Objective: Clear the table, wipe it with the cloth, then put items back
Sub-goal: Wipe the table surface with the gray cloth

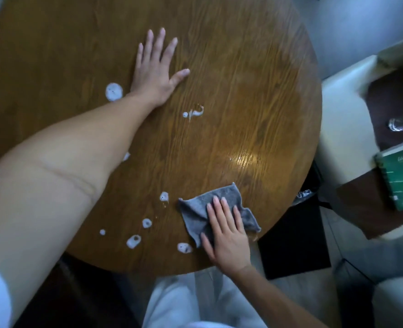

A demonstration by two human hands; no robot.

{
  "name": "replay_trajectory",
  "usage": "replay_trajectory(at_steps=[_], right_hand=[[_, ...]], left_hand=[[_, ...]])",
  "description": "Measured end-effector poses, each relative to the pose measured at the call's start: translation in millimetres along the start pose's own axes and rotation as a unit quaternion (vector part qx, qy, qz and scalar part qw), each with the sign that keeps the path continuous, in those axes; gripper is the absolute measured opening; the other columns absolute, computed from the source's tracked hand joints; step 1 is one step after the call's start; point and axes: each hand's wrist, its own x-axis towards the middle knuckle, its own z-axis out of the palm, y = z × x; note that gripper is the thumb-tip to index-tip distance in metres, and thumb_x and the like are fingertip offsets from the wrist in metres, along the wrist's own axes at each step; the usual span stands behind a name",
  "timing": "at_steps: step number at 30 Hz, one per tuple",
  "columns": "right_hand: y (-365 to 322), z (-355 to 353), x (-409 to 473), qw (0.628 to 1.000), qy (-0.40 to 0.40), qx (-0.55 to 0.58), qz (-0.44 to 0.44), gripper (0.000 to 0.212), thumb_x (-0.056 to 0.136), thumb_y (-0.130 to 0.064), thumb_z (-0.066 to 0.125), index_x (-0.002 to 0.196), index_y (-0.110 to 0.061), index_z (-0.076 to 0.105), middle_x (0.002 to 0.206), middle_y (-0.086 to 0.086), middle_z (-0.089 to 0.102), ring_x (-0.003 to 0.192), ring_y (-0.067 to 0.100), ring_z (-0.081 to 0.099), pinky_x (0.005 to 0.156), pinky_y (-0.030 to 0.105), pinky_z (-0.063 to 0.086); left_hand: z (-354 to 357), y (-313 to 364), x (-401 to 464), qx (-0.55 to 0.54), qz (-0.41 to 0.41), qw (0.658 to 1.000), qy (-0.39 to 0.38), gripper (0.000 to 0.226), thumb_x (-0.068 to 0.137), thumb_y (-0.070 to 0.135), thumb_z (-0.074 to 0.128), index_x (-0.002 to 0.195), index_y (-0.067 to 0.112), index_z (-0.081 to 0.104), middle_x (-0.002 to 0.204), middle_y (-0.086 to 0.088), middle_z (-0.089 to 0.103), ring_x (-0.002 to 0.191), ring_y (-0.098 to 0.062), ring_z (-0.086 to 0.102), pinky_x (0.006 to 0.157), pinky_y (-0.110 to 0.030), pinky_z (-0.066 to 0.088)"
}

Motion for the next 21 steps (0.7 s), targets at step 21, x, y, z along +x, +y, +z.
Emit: replay_trajectory(at_steps=[21], right_hand=[[38, -48, 155, 0.990, 0.093, 0.015, 0.100, 0.071, 0.107, -0.049, 0.037, 0.162, -0.006, 0.024, 0.172, 0.015, 0.015, 0.160, 0.030, 0.008, 0.129, 0.056, 0.008]], left_hand=[[12, 13, -11, 0.020, -0.031, 0.996, 0.082, 0.068, 0.105, 0.054, 0.022, 0.163, 0.019, 0.023, 0.173, -0.009, 0.010, 0.160, -0.031, 0.004, 0.129, -0.048, 0.002]])
